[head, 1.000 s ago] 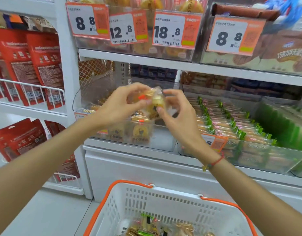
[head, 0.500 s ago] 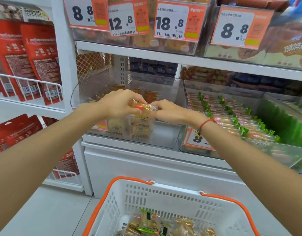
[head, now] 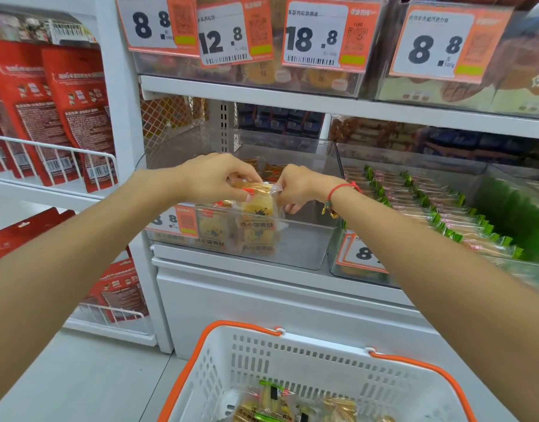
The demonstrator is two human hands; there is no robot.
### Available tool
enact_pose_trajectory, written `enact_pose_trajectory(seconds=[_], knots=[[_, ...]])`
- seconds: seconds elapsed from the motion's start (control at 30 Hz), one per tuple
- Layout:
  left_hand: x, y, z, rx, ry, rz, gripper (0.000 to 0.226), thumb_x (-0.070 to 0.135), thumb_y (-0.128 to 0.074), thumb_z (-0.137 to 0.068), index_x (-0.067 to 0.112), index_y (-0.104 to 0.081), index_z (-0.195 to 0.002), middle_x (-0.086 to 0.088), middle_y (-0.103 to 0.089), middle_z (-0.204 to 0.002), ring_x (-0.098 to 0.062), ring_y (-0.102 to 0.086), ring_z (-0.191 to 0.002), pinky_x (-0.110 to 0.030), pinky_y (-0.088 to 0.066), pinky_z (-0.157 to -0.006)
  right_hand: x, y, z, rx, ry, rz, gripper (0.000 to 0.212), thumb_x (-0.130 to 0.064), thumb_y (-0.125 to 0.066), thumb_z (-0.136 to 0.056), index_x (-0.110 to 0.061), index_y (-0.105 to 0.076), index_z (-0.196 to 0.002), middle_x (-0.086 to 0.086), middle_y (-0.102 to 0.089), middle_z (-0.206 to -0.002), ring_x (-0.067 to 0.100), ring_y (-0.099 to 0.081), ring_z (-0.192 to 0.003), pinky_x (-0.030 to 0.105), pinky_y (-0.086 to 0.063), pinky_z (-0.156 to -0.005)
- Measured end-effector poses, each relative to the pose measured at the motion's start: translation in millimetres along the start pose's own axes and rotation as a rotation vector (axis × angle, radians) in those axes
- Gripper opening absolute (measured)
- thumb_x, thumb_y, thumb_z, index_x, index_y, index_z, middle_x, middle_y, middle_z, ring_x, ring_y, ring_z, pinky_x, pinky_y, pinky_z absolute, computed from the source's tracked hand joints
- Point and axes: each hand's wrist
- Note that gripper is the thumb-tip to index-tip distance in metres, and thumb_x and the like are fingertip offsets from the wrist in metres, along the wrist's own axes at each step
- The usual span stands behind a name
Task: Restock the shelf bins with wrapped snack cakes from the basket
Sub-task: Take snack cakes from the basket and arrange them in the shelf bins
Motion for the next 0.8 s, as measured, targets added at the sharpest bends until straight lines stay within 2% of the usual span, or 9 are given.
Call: enact_pose_trajectory(seconds=[0.17, 0.27, 0.37, 0.43, 0.5, 0.53, 0.63, 0.7, 0.8], knots=[[4.7, -0.9, 3.4, 0.075, -0.013, -0.06, 0.035, 0.032, -0.064, -0.09, 0.038, -0.06, -0.124, 0.01, -0.06, -0.129, -0.016, -0.053, -0.12, -0.037, -0.043, -0.097, 11.3, -9.3, -0.9, 0.18, 0.039, -0.196, 0.015, -0.004, -0.067, -0.087, -0.009, -0.073, -0.099, 0.007, -0.068, -0.093, 0.022, -0.07, -0.081, 0.03, -0.06, -0.074], [12.3, -8.6, -3.1, -0.006, -0.007, -0.189, 0.034, 0.041, -0.059, -0.091, 0.043, -0.057, -0.125, 0.011, -0.061, -0.128, -0.02, -0.054, -0.119, -0.04, -0.044, -0.094, 18.9, -18.4, 3.8, 0.267, 0.022, -0.386, 0.005, -0.007, -0.071, -0.085, -0.01, -0.075, -0.088, 0.004, -0.068, -0.082, 0.021, -0.069, -0.079, 0.035, -0.06, -0.076], [18.3, -19.5, -9.8, -0.097, 0.048, -0.24, 0.033, 0.045, -0.052, -0.093, 0.042, -0.057, -0.126, 0.011, -0.058, -0.129, -0.021, -0.052, -0.119, -0.04, -0.043, -0.093, 23.7, -22.4, 9.7, 0.263, 0.0, -0.397, 0.008, -0.009, -0.067, -0.088, -0.008, -0.074, -0.091, 0.006, -0.068, -0.092, 0.018, -0.068, -0.082, 0.032, -0.06, -0.075], [21.2, -21.3, -12.0, -0.123, 0.084, -0.13, 0.026, 0.05, -0.044, -0.091, 0.041, -0.066, -0.102, 0.009, -0.061, -0.108, -0.02, -0.054, -0.104, -0.042, -0.043, -0.089, 23.7, -18.0, 12.8, 0.19, -0.034, -0.385, 0.015, -0.013, -0.061, -0.093, -0.006, -0.071, -0.101, 0.008, -0.066, -0.105, 0.019, -0.068, -0.085, 0.027, -0.059, -0.072], [20.7, -21.8, -13.2, -0.107, 0.103, -0.054, 0.037, 0.048, -0.038, -0.093, 0.024, -0.062, -0.077, 0.002, -0.063, -0.094, -0.022, -0.054, -0.092, -0.043, -0.041, -0.084, 20.1, -10.2, 17.1, 0.077, -0.093, -0.406, 0.029, -0.024, -0.054, -0.097, -0.004, -0.064, -0.115, 0.01, -0.062, -0.116, 0.021, -0.069, -0.093, 0.028, -0.059, -0.076], [19.3, -22.4, -14.2, -0.08, 0.098, -0.072, 0.038, 0.044, -0.039, -0.096, 0.02, -0.064, -0.079, -0.003, -0.065, -0.101, -0.024, -0.054, -0.097, -0.043, -0.04, -0.087, 18.0, -6.1, 19.1, 0.017, -0.107, -0.385, 0.035, -0.03, -0.052, -0.098, -0.005, -0.06, -0.121, 0.009, -0.061, -0.12, 0.021, -0.068, -0.097, 0.029, -0.058, -0.079], [13.1, -27.4, -17.5, -0.029, 0.109, -0.135, 0.032, 0.034, -0.049, -0.095, 0.033, -0.059, -0.125, -0.001, -0.046, -0.143, -0.028, -0.037, -0.13, -0.048, -0.031, -0.104, 9.7, -1.9, 27.0, -0.115, -0.069, -0.182, 0.039, -0.035, -0.052, -0.097, -0.012, -0.058, -0.129, 0.005, -0.06, -0.119, 0.018, -0.062, -0.104, 0.025, -0.055, -0.082], [8.6, -31.2, -21.2, -0.096, 0.179, -0.095, 0.043, 0.04, -0.05, -0.094, 0.038, -0.047, -0.136, -0.002, -0.039, -0.149, -0.03, -0.03, -0.136, -0.049, -0.028, -0.109, 6.3, -5.8, 30.3, -0.106, -0.046, -0.078, 0.036, -0.035, -0.053, -0.097, -0.015, -0.061, -0.125, 0.006, -0.06, -0.12, 0.019, -0.061, -0.103, 0.024, -0.055, -0.081], [5.1, -36.1, -33.7, -0.19, 0.264, -0.083, 0.041, 0.045, -0.047, -0.093, 0.049, -0.046, -0.134, -0.004, -0.047, -0.143, -0.033, -0.036, -0.131, -0.051, -0.03, -0.108, 3.5, -12.3, 30.3, -0.061, -0.062, -0.041, 0.033, -0.031, -0.057, -0.096, -0.016, -0.063, -0.124, 0.004, -0.06, -0.124, 0.018, -0.066, -0.098, 0.028, -0.056, -0.085]])
Point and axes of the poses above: each hand's wrist, its own z-axis away from the middle knuckle, its own y-axis out of the back of the hand, x = y × z
